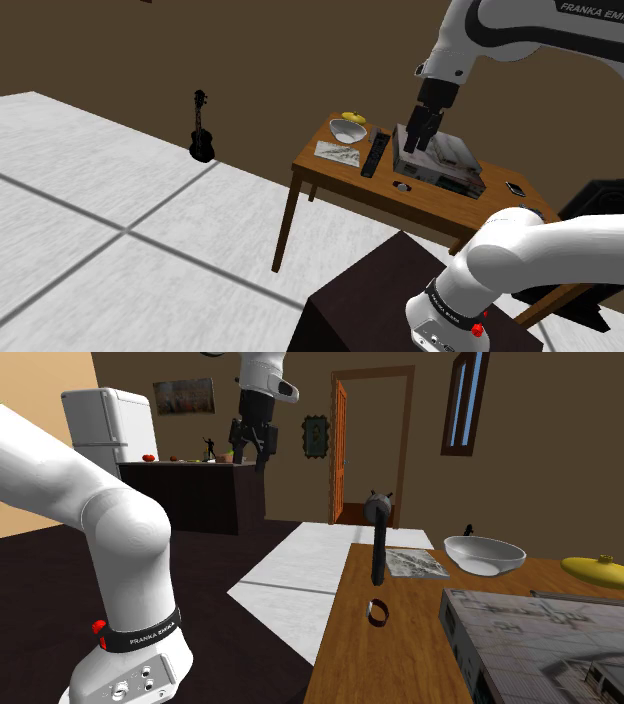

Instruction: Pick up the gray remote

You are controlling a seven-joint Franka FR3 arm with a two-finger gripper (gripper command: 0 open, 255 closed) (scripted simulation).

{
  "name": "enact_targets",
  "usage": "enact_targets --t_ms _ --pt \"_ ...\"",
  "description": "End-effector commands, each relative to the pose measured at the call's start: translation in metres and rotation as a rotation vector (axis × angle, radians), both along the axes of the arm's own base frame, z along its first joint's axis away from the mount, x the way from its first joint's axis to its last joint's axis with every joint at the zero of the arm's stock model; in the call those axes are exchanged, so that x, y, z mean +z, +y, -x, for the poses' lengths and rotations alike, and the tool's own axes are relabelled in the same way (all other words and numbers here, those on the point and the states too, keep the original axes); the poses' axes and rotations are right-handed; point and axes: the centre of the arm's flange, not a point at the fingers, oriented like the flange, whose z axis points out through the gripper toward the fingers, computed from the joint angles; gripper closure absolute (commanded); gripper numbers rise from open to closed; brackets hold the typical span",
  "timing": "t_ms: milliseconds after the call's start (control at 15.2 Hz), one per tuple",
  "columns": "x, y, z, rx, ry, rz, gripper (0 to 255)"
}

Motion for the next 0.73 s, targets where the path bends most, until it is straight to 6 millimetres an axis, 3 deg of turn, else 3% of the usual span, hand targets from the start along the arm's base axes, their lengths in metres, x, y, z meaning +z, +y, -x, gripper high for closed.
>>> enact_targets --t_ms 0,660 --pt "0.000 0.000 0.000 0.000 0.000 0.000 0" --pt "-0.040 -0.083 -0.069 0.085 -0.094 0.064 0"
